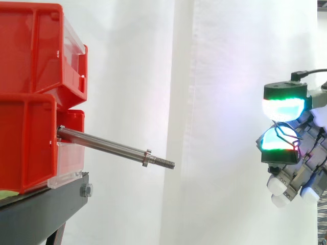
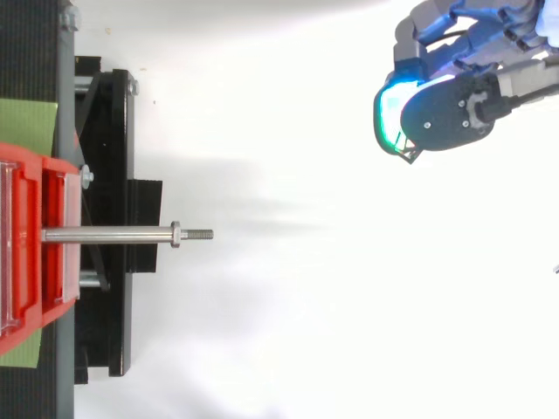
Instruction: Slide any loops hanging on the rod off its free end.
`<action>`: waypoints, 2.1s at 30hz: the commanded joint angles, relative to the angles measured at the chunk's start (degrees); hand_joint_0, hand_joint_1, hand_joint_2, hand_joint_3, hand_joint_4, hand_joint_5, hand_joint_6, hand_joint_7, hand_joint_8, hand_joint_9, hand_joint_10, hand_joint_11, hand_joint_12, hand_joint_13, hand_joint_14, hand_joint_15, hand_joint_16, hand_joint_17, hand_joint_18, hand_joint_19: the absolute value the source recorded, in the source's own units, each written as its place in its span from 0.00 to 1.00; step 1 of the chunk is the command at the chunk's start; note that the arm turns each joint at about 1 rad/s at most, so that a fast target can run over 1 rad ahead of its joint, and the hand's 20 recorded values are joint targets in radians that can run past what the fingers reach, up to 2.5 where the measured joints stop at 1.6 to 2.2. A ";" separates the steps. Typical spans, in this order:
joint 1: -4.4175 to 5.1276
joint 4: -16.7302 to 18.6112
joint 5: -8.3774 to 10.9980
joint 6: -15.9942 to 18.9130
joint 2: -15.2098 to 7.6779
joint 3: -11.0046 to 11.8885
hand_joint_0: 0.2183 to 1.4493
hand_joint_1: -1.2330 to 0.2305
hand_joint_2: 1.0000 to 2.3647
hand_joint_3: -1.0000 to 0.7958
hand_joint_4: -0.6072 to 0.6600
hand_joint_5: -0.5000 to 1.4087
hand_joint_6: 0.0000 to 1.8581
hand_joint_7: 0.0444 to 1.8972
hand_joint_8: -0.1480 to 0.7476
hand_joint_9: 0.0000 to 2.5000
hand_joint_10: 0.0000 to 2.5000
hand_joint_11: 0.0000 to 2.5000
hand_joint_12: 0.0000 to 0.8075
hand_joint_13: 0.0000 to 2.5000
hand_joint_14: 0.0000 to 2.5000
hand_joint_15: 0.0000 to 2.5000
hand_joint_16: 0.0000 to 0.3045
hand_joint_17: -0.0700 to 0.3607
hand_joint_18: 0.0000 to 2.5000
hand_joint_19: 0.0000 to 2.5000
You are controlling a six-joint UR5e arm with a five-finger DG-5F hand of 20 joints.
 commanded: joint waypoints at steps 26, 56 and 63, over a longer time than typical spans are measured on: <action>0.08 -1.30 -0.17 -0.11 0.00 -0.04 0.34 0.33 0.01 0.47 0.52 0.16 0.45 0.65 0.42 0.23 0.00 0.05 0.30 0.18 0.00 0.01 0.10 0.33 0.17 0.10; -0.01 -1.83 -0.26 0.07 0.00 0.04 0.31 0.52 0.00 0.28 0.57 0.17 0.44 0.60 0.41 0.24 0.00 0.04 0.29 0.19 0.00 0.01 0.10 0.32 0.17 0.12; 0.08 -1.83 -0.17 0.07 0.00 -0.04 0.29 0.53 0.00 0.28 0.57 0.17 0.43 0.62 0.41 0.24 0.00 0.04 0.29 0.19 0.00 0.02 0.10 0.31 0.17 0.12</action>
